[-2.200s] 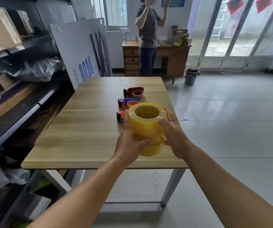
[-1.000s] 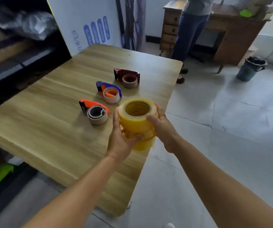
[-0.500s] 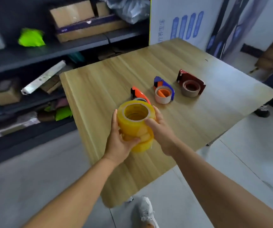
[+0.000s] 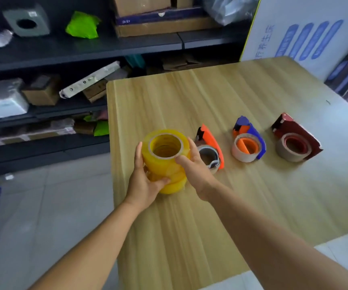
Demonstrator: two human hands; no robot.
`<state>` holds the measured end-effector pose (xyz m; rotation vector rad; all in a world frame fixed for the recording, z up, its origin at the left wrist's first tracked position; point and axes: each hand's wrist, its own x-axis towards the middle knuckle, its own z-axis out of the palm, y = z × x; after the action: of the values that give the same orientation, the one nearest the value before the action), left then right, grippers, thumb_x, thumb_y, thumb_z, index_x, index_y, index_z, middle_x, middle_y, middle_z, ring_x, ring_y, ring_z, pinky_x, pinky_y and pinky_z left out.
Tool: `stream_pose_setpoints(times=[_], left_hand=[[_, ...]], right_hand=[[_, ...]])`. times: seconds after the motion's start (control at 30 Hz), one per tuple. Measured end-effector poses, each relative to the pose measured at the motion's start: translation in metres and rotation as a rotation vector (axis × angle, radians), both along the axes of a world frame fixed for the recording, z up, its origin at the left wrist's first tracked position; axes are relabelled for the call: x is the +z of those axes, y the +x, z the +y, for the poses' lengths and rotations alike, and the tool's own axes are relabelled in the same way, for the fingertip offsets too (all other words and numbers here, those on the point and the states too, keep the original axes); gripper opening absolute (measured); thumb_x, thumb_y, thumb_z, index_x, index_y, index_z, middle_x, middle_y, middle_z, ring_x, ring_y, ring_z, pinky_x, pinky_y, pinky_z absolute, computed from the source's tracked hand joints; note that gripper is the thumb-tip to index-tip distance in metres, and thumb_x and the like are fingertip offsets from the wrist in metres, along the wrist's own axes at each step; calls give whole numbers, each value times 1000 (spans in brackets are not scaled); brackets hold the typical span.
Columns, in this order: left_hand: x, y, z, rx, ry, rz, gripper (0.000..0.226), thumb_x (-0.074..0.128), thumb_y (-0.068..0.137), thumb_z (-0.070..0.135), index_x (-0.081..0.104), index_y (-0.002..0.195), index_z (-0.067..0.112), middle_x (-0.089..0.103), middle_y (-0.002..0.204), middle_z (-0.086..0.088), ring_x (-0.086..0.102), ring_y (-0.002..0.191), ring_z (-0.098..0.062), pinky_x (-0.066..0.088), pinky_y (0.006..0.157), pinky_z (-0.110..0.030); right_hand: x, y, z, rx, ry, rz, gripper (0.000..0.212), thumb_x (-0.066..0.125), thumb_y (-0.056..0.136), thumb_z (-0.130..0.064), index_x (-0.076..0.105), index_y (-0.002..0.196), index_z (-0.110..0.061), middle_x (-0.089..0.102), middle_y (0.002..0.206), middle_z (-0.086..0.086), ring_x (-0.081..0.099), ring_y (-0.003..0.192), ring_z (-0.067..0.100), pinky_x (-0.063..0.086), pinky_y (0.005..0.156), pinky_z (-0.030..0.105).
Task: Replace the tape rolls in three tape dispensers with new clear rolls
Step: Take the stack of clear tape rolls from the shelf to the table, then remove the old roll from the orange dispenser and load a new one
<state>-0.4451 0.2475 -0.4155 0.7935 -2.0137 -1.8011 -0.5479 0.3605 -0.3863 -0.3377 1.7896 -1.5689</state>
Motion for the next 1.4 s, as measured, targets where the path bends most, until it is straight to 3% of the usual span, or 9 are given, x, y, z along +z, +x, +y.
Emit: stream_pose_setpoints(times=[0.17, 0.4, 0.53, 0.63, 0.73, 0.97, 1.07, 1.23, 1.4], left_hand=[[-3, -3, -17, 82, -12, -30, 117, 83, 61, 8, 10, 127, 72, 43, 139, 20, 47, 127, -10, 43, 104, -48], [-3, -5, -21, 133, -28, -57, 118, 80, 63, 4, 8, 128, 70, 41, 143, 5, 44, 131, -20, 41, 103, -53], [-4, -6, -13, 169, -99, -120, 120, 76, 71, 0, -2, 126, 72, 35, 147, 5, 40, 134, -19, 39, 106, -51], [1, -8, -2, 229, -94, -190, 115, 73, 75, 0, -7, 143, 48, 31, 151, 0, 37, 135, -22, 37, 108, -49], [5, -10, 10, 312, -278, -308, 106, 75, 75, 7, 1, 151, 18, 27, 153, -12, 34, 137, -29, 34, 109, -47], [9, -21, 69, 543, -381, -379, 110, 79, 72, 15, 1, 150, 15, 16, 156, -11, 23, 141, -24, 20, 103, -22], [7, -43, 111, 680, -397, -351, 114, 84, 67, 23, 6, 150, 11, 24, 149, -14, 28, 137, -25, 29, 107, -30], [-6, -81, 155, 504, -302, -348, 98, 75, 74, 37, 16, 148, 14, 21, 152, -7, 22, 140, -20, 29, 112, -38], [-10, -115, 143, 370, -257, -481, 76, 59, 89, 31, 16, 149, 13, 21, 155, -7, 25, 140, -20, 26, 108, -28]], right_hand=[[-8, -8, -26, 54, 13, -35, 74, 58, 83, -28, 22, 145, -46, 51, 130, -15, 44, 121, 7, 36, 87, 18], [-10, -12, -36, 117, 8, 1, 73, 59, 86, -16, 23, 144, -43, 46, 139, -5, 42, 127, 12, 37, 95, 23], [-9, -12, -33, 155, 39, 23, 82, 61, 79, -29, 17, 148, -41, 33, 150, -2, 32, 138, 17, 29, 113, 43], [-9, -16, -32, 203, 45, 59, 80, 61, 86, -24, 14, 150, -36, 31, 152, 0, 28, 140, 17, 28, 114, 45], [-6, -21, -29, 267, 68, 83, 81, 61, 87, -26, 12, 151, -33, 29, 153, 1, 28, 141, 18, 28, 114, 45], [0, -46, 3, 410, 182, 304, 80, 57, 91, -42, 9, 152, -23, 20, 159, -2, 21, 144, 14, 20, 110, 26], [1, -65, 28, 390, 238, 420, 73, 57, 91, -35, 18, 151, -22, 29, 155, -1, 28, 141, 15, 22, 107, 22], [-2, -97, 63, 402, 280, 542, 65, 56, 89, -20, 27, 148, -16, 26, 155, 2, 26, 141, 18, 26, 114, 37], [-15, -117, 75, 502, 426, 652, 52, 49, 91, -18, 40, 142, -20, 20, 157, -1, 31, 137, 25, 33, 109, 39]])
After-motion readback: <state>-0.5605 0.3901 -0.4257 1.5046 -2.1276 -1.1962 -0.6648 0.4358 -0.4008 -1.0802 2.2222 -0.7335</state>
